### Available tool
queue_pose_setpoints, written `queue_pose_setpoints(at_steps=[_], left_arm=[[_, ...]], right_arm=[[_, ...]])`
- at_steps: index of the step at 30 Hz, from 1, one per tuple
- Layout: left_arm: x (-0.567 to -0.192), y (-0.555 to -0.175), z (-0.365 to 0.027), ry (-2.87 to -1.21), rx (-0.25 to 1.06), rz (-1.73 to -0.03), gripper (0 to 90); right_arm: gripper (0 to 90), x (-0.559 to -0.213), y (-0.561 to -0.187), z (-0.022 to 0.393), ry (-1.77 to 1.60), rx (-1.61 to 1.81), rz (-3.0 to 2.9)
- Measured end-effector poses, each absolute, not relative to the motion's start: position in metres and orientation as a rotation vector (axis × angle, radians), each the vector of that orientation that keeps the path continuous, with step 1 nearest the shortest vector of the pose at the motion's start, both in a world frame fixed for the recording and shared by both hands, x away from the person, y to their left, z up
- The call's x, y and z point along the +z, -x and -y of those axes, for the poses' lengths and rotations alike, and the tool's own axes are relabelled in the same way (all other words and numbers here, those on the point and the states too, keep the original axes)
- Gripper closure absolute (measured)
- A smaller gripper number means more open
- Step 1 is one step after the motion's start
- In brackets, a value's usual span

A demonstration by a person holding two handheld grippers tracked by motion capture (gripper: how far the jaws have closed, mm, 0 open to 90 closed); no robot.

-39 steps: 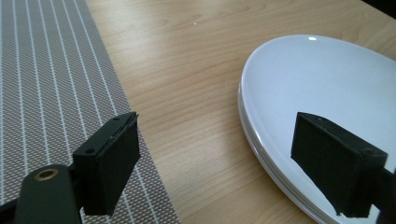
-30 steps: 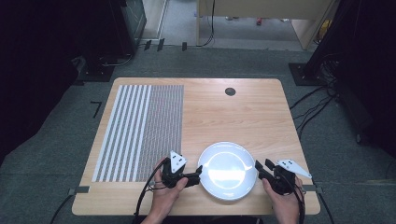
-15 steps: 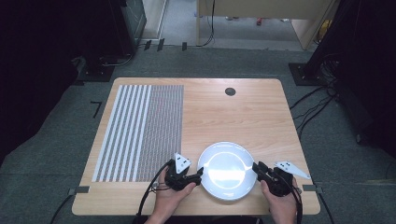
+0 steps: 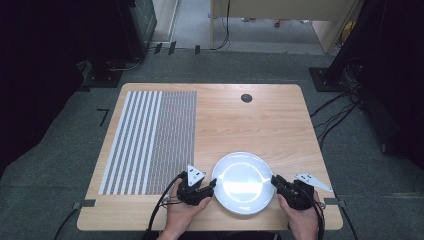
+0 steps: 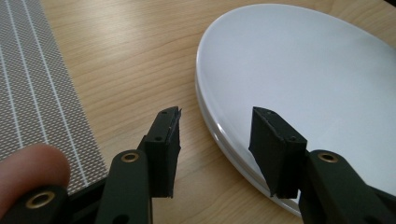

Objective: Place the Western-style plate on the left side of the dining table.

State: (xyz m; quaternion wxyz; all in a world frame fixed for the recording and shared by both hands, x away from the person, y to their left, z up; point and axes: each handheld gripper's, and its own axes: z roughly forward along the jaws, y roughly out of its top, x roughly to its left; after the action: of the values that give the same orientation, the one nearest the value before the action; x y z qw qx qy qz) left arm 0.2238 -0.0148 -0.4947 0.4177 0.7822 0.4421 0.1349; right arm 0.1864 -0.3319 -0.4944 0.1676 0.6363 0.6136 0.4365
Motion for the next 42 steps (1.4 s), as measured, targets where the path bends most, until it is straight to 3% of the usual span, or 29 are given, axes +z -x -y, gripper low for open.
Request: queue_pose_setpoints(at_steps=[12,34,42], left_arm=[[-0.493,-0.223,0.013,-1.973,0.294,-1.097,69.4],[-0.498,-0.228,0.004,-1.961,0.123,-1.102,61.5],[-0.500,-0.228,0.007,-1.969,0.091,-1.096,62.4]], right_arm=[[76.0,-0.499,-0.185,0.332,-1.826,1.274,-1.759],[79.3,-0.501,-0.185,0.342,-1.907,1.297,-1.697],[81.2,-0.505,-0.188,0.340,-1.927,1.301,-1.721]])
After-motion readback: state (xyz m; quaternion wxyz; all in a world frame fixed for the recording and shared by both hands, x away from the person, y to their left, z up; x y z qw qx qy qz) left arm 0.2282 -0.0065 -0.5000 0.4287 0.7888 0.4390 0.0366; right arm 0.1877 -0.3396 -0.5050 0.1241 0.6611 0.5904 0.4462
